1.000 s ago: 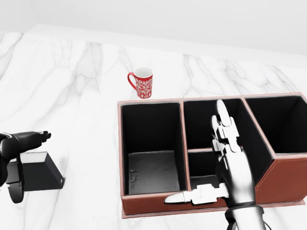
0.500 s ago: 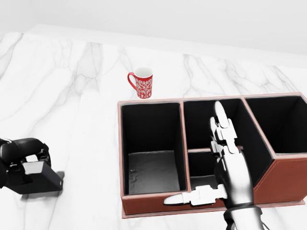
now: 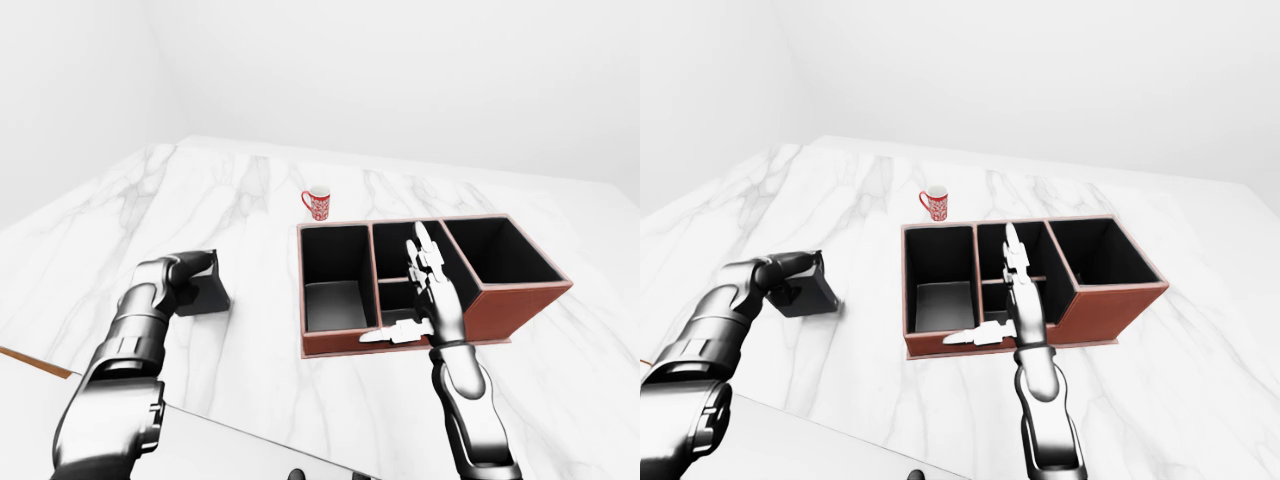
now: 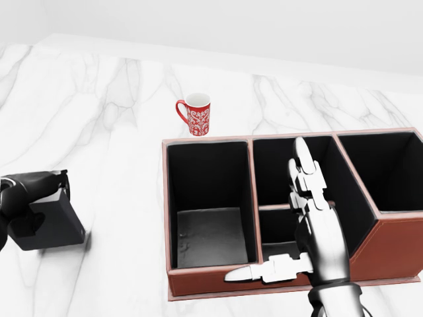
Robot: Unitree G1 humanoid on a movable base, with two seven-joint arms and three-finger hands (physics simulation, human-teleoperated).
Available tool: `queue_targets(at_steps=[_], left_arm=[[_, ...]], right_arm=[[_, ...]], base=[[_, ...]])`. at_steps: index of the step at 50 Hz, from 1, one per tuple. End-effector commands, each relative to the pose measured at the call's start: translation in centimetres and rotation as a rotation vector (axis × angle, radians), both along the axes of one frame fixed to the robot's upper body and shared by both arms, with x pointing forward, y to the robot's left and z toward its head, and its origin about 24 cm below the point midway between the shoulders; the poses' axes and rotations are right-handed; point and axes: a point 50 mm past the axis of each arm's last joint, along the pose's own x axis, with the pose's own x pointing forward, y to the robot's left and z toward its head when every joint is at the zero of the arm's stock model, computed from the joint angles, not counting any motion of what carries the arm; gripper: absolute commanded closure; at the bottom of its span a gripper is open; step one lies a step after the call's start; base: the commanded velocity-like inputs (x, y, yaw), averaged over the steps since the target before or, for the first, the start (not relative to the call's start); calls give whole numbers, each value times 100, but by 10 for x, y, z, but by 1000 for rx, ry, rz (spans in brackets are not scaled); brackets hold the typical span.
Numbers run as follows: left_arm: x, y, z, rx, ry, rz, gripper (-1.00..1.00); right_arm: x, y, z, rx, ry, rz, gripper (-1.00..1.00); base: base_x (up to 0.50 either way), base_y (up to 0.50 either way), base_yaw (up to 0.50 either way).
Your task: Pick up the book and place it in the right compartment of the caddy.
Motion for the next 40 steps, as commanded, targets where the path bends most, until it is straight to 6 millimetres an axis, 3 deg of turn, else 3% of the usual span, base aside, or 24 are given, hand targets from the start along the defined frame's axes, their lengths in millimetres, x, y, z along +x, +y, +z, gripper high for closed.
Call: queue_targets(at_steps=[1, 4, 9, 12, 18, 21, 25, 26, 28, 33, 34, 37, 38, 40], left_arm=[[16, -13, 92, 20, -395, -56, 100], [4, -19, 111, 6, -456, -67, 100], [-5, -22, 125, 18, -494, -74, 100], [-8, -22, 128, 18, -502, -81, 100], [-14, -22, 130, 39, -529, -83, 100], [-19, -23, 130, 43, -548, -85, 100], [-27, -25, 134, 51, -587, -91, 100], [-28, -26, 131, 55, -582, -95, 100], [-30, -27, 132, 59, -593, -97, 100], [-40, -30, 139, 69, -645, -103, 100], [-45, -32, 145, 71, -682, -105, 100], [-51, -35, 152, 78, -724, -117, 100], [-56, -37, 154, 80, -745, -122, 100], [-62, -40, 156, 85, -773, -130, 100]], right_arm=[[1, -1, -10, -2, 28, -5, -100], [0, -1, -8, -3, 22, -4, -100], [0, 0, -8, -5, 22, -4, -100], [0, 1, 6, -6, 2, -1, -100], [1, 0, -8, -5, 19, -5, -100], [0, 1, 2, -9, 2, -1, -100], [4, 1, -7, -21, 14, -3, -100], [5, 3, 5, -34, -2, 6, -100], [6, 5, 5, -49, -10, 8, -100], [28, 9, 10, -84, -18, 15, -100], [37, 13, 27, -128, -35, 18, -100], [52, 15, 31, -129, -36, 25, -100], [58, 17, 44, -136, -63, 29, -100], [63, 21, 47, -140, -68, 43, -100]], base=[[0, 0, 0], [0, 0, 0], [0, 0, 0], [0, 0, 0], [0, 0, 0], [0, 0, 0], [0, 0, 0], [0, 0, 0], [0, 0, 0], [0, 0, 0], [0, 0, 0], [0, 0, 0], [0, 0, 0], [0, 0, 0]])
